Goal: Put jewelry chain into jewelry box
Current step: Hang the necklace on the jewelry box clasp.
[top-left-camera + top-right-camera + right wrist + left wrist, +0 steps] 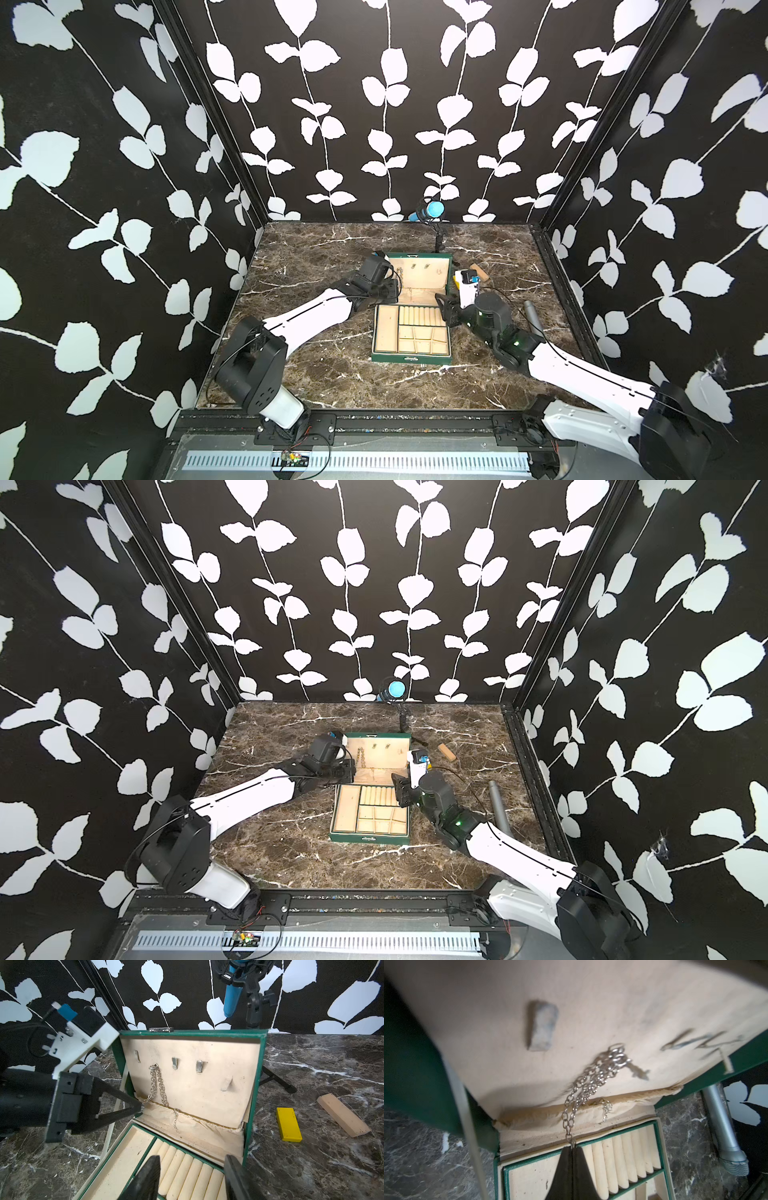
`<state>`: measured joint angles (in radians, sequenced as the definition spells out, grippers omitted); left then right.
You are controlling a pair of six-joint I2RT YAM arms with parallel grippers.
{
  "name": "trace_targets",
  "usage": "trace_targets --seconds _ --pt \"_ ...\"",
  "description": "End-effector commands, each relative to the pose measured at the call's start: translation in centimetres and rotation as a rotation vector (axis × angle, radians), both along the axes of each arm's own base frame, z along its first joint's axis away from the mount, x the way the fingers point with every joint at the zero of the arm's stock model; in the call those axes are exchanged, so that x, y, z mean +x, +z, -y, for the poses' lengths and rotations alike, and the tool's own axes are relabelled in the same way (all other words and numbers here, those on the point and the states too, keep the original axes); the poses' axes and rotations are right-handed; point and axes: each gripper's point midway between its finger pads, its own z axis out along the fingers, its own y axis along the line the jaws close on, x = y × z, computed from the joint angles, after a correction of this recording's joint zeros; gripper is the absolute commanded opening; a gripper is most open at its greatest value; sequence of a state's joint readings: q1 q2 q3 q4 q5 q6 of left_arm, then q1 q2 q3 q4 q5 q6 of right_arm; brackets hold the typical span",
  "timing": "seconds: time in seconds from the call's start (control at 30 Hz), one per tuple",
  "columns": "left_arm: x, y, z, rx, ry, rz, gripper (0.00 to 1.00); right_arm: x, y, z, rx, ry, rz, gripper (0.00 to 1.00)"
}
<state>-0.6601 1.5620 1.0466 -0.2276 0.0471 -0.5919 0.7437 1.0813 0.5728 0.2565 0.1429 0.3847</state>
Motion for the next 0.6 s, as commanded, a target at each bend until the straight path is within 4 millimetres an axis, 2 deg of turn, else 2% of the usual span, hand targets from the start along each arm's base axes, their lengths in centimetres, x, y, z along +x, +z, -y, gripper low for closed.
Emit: trace_targets --seconds 0.0,0.33,0.37,0.47,0.57 --pt "-0.19 -0.04 0.39 0.007 -0.021 -0.022 0.00 0.23 0.57 -0.01 0.002 -0.007 0.030 0.52" --pt "-0.18 -0.74 0.67 0.020 -0.032 -0.039 0.00 0.32 0.66 0.04 -0.003 -0.011 0.032 0.52" --pt "-0.14 -0.67 0.67 0.022 -0.033 -0.038 0.02 0.35 0.68 0.07 -0.004 -0.013 0.034 0.52" --pt "-0.07 -0.73 0.74 0.027 -0.037 -0.043 0.17 0.38 0.74 0.07 -0.003 -0.015 0.035 0.52" --pt "-0.01 -0.78 0.84 0.029 -0.038 -0.045 0.22 0.38 0.70 0.10 -0.004 -0.016 0.034 0.53"
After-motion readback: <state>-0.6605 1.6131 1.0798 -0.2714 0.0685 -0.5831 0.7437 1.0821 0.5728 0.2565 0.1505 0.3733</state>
